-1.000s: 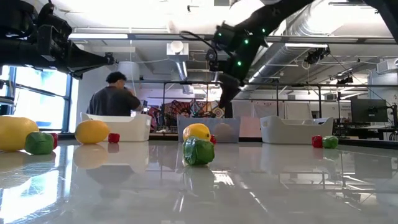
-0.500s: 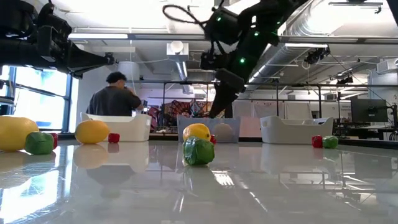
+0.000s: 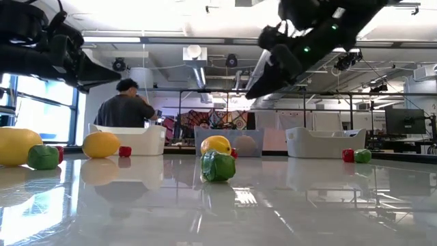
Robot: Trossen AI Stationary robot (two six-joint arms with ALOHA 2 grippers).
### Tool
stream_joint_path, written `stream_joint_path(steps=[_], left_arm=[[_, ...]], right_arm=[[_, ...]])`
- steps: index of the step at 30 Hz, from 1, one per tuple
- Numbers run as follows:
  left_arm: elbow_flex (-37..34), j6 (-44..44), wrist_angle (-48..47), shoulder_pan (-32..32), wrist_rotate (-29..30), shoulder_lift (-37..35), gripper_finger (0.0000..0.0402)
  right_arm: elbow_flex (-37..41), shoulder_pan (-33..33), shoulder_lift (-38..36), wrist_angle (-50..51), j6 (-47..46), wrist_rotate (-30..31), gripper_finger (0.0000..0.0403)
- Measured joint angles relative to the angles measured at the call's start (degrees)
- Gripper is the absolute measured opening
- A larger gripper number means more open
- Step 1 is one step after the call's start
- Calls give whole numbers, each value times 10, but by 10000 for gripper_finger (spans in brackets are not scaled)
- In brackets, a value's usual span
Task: Sort produce into baskets
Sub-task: Put the green bell pepper into the gray bin
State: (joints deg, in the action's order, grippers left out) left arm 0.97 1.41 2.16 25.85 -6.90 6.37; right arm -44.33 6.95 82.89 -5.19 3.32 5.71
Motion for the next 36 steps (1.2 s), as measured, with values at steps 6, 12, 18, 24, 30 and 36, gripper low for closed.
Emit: stream_joint_path(steps=[6, 12, 18, 24, 30, 36], left_arm=[[28, 15, 7, -8, -29, 54, 0], [99, -26, 7, -70, -93, 132, 0], [160, -21, 2, -171, -74, 244, 0], [222, -41, -3, -274, -30, 368, 0], [303, -38, -102, -344, -27, 471, 0], [352, -46, -195, -404, 14, 554, 4]], right_arm=[[62, 17, -37, -68, 1, -13, 0], [68, 17, -35, -83, 12, -12, 0], [68, 7, -34, -89, 16, -12, 0], [68, -11, -34, -93, 18, -12, 0], [68, -17, -34, -93, 23, -12, 0], [68, -17, -34, -93, 17, -12, 0]])
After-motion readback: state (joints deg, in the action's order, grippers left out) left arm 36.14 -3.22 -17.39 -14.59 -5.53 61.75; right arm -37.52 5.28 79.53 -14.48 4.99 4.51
